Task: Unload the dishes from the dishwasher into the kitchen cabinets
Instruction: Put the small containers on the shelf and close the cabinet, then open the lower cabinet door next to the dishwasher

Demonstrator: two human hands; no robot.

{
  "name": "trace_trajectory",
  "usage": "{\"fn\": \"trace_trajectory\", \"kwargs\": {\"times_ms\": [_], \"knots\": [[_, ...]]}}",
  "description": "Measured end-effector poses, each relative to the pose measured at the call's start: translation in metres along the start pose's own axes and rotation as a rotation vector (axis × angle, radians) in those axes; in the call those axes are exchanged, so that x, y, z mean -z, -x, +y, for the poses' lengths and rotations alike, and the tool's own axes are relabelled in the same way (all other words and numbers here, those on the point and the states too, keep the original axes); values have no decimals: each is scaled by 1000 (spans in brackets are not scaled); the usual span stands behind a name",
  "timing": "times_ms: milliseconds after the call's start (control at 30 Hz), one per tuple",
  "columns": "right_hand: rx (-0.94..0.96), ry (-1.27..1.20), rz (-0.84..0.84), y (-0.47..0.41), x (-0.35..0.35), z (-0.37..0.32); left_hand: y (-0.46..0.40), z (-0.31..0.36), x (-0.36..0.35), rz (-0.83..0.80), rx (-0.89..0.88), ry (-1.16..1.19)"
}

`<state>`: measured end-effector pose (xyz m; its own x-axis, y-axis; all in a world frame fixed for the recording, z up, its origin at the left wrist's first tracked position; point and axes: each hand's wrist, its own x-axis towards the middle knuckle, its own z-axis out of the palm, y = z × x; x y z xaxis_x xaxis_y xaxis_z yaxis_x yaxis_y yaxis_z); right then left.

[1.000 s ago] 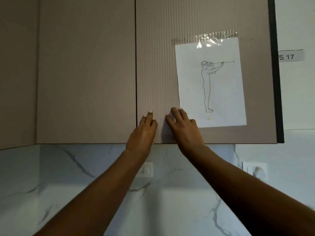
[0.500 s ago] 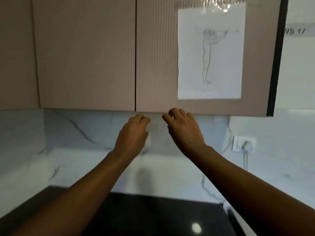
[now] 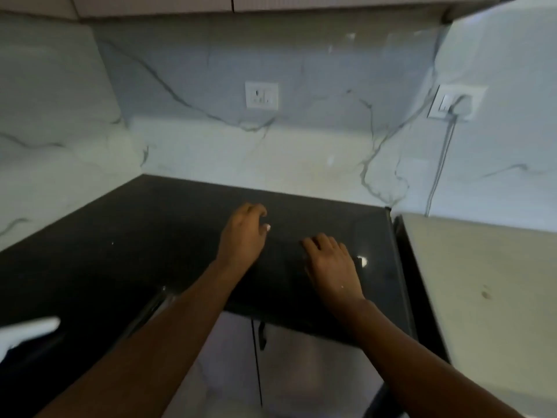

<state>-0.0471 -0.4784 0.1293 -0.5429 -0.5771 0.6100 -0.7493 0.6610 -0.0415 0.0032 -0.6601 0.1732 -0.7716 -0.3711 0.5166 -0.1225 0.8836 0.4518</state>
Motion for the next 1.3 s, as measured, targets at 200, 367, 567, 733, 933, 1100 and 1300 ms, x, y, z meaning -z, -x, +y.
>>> {"fn": "trace_trajectory", "kwargs": {"times_ms": [200, 367, 567, 733, 933, 1100, 1300], "knots": [[-169, -229, -21, 144, -11, -11, 180, -14, -62, -8, 240, 133], [-253, -349, -99, 240, -53, -20, 278, -47, -115, -46, 572, 267], [-327, -389, -116, 296, -110, -27, 260, -100, -177, -30, 664, 460], [-333, -437, -120, 304, -137, -39, 234, -119, -222, -30, 706, 537], [-267, -463, -162, 278, -145, -49, 248, -148, -218, -186, 563, 462], [-202, -413, -63, 225, -135, -65, 282, -147, -176, -333, 597, 538], [-113, -286, -239, 223, -118, -74, 347, -135, -119, -765, 733, 814]]}}
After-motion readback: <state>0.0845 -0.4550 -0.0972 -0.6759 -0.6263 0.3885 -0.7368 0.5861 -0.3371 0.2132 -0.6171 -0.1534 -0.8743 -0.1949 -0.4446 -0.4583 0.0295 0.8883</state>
